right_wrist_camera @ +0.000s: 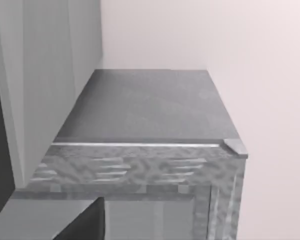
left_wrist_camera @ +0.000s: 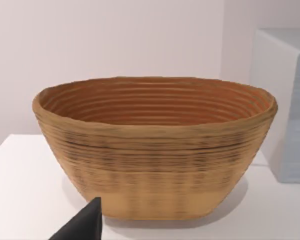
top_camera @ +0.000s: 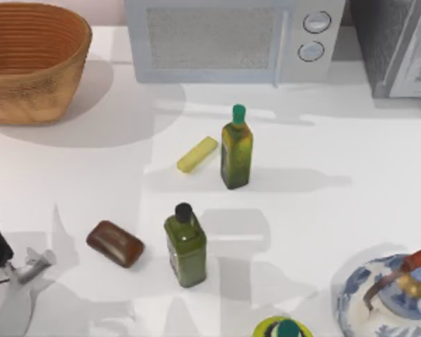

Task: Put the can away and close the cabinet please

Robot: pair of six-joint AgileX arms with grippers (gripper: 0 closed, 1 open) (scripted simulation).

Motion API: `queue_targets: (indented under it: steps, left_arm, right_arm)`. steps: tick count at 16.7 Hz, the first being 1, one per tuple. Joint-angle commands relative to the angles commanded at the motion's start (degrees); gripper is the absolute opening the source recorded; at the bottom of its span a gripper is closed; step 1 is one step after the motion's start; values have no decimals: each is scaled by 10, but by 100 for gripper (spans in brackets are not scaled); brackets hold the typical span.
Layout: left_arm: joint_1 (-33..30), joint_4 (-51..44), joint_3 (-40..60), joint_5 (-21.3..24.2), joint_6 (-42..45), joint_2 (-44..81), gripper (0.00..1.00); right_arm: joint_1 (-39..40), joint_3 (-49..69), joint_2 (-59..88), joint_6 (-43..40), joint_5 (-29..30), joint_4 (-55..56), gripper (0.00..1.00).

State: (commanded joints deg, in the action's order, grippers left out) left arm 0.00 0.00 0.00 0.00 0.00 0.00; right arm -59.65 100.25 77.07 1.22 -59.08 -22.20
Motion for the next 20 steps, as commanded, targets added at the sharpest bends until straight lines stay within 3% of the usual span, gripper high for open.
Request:
queue_targets:
  steps: [4, 8, 12, 20]
  left_arm:
    - [0, 0, 0, 0, 0, 0, 100]
    - [0, 0, 0, 0, 0, 0, 100]
    - [0, 0, 0, 0, 0, 0, 100]
    - [0, 0, 0, 0, 0, 0, 100]
  right_arm:
    - [21, 3, 3, -1, 18, 0, 100]
    - [126, 13, 10, -5, 122, -9, 100]
    - [296, 15, 16, -6, 292, -21, 100]
    - [718, -1, -2, -6, 715, -36, 100]
